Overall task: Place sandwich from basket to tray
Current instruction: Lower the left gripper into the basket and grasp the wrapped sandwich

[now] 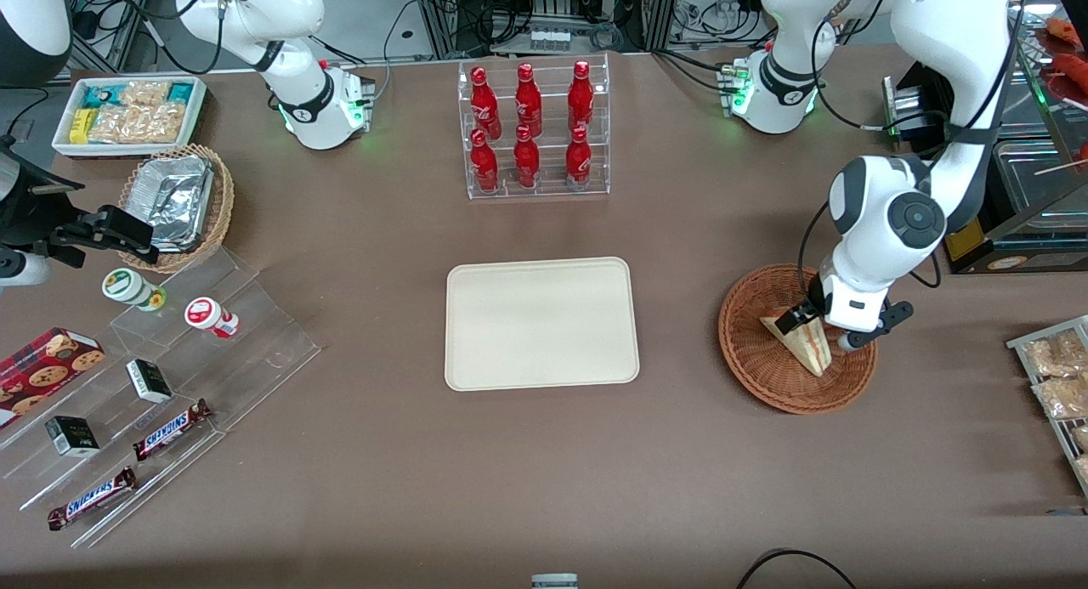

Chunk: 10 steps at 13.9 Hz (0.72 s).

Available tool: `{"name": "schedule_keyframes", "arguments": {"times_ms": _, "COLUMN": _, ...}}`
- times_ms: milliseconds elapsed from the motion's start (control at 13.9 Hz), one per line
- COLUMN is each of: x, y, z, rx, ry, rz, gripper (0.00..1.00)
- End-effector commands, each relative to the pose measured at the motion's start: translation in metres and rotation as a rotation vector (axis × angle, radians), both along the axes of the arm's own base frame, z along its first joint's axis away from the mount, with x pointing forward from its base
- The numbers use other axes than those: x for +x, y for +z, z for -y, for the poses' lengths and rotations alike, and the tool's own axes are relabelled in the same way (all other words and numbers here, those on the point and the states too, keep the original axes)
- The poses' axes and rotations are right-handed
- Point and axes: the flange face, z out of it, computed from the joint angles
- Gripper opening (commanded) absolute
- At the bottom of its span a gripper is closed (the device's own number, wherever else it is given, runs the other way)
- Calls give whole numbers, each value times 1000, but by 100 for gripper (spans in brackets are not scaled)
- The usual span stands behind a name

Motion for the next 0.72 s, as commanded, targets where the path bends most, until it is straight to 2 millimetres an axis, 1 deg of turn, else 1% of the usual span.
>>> {"name": "schedule_keyframes", "arguments": {"times_ms": 0, "x": -2, "y": -12, "z": -2, "rx": 3, "ry": 18, "rz": 7, "gripper": 94}}
{"name": "schedule_keyframes", "arguments": {"times_ms": 72, "x": -2, "y": -14, "z": -2, "rx": 3, "ry": 18, "rz": 4, "gripper": 59}}
{"name": "schedule_keyframes", "arguments": {"times_ms": 144, "x": -1, "y": -13, "z": -4, "rx": 3, "ry": 16, "rz": 5, "gripper": 27}}
{"name": "schedule_keyframes", "arguments": {"times_ms": 216, "x": 1, "y": -10, "z": -5, "rx": 3, "ry": 13, "rz": 10, "gripper": 4}}
{"name": "schedule_keyframes", "arguments": {"times_ms": 288, "x": 1, "y": -6, "z": -5, "rx": 4, "ry": 10, "rz": 13, "gripper": 0}}
{"name": "schedule_keyframes", "arguments": {"times_ms": 432, "x": 3, "y": 9, "z": -4, "rx": 6, "ry": 6, "rz": 30, "gripper": 0}}
{"name": "schedule_keyframes", "arguments": {"times_ms": 576, "x": 6, "y": 32, "z": -5, "rx": 27, "ry": -12, "rz": 30, "gripper": 0}}
{"name": "schedule_keyframes", "arguments": {"times_ms": 648, "x": 10, "y": 49, "z": -4, "rx": 51, "ry": -29, "rz": 18, "gripper": 0}}
